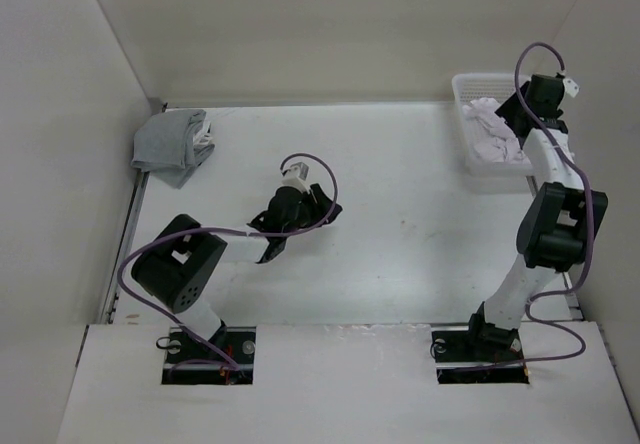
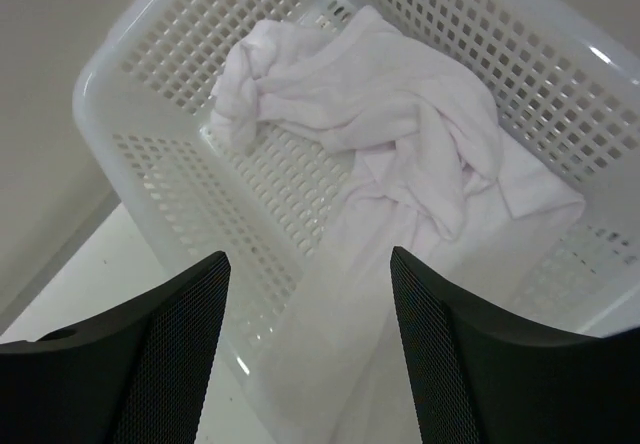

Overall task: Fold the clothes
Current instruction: Grab the tank top from the pile, then move the tank top to the center of the board

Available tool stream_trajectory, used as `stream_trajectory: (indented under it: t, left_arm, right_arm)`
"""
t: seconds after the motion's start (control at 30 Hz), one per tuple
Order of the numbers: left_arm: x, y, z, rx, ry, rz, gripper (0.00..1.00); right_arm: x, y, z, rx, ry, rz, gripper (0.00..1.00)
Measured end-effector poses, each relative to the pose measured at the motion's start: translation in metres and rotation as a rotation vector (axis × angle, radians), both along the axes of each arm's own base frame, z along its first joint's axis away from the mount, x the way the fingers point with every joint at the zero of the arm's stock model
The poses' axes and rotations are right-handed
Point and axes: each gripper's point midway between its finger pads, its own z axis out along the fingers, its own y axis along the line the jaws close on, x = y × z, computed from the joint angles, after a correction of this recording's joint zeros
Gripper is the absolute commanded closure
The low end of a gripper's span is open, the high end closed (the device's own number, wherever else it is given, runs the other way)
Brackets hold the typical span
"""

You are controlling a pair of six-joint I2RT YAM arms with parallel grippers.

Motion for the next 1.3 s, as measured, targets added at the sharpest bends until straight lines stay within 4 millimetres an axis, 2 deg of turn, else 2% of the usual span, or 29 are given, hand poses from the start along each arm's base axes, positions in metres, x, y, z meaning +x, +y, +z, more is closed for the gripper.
stream_trajectory:
  t: [0.07,0.13,0.33,0.43,0.63,0.7,0.83,0.93,0.97,1.0,1.1,1.2,1.3]
  left_arm:
    - [-0.002,0.001,0.0,-0.002,0.002,0.001,0.6]
    - [-0.003,0.002,0.0,-0.004,0.003,0.001,0.6]
    - [-0.009,0.004,0.006,-0.015,-0.007,-0.001,0.6]
    - [-0.009,0.004,0.008,-0.018,-0.01,-0.001,0.6]
    - [-0.008,0.006,0.008,-0.021,-0.009,0.004,0.6]
    - [-0.007,0.007,0.008,-0.023,-0.008,0.009,0.6]
    - [-0.004,0.011,0.008,-0.023,-0.006,0.021,0.6]
    - [-0.001,0.015,0.007,-0.022,-0.003,0.035,0.6]
    - [-0.001,0.017,0.006,-0.022,-0.002,0.038,0.6]
    - [-0.001,0.019,0.005,-0.021,0.001,0.043,0.6]
    - [0.001,0.025,0.004,-0.02,0.003,0.057,0.6]
    - [0.003,0.028,0.006,-0.023,0.0,0.066,0.6]
    - [0.004,0.029,0.006,-0.023,0.001,0.07,0.6]
  right_arm:
    - [-0.012,0.003,0.001,-0.006,0.007,-0.008,0.29]
    - [-0.019,0.006,-0.013,-0.005,0.044,-0.011,0.3]
    - [-0.036,0.013,-0.076,-0.019,0.261,-0.01,0.3]
    - [-0.034,0.014,-0.091,-0.044,0.327,0.003,0.31]
    - [-0.026,0.017,-0.104,-0.069,0.415,0.045,0.37]
    - [-0.022,0.017,-0.113,-0.07,0.445,0.062,0.44]
    - [-0.02,0.02,-0.135,-0.049,0.504,0.096,0.52]
    - [-0.015,0.024,-0.144,-0.028,0.535,0.122,0.66]
    - [-0.012,0.026,-0.145,-0.02,0.536,0.131,0.77]
    - [-0.008,0.027,-0.145,-0.01,0.536,0.143,0.79]
    - [0.003,0.034,-0.148,0.023,0.524,0.175,0.95]
    - [0.005,0.038,-0.148,0.051,0.514,0.179,1.0]
    - [0.006,0.041,-0.145,0.074,0.467,0.166,1.0]
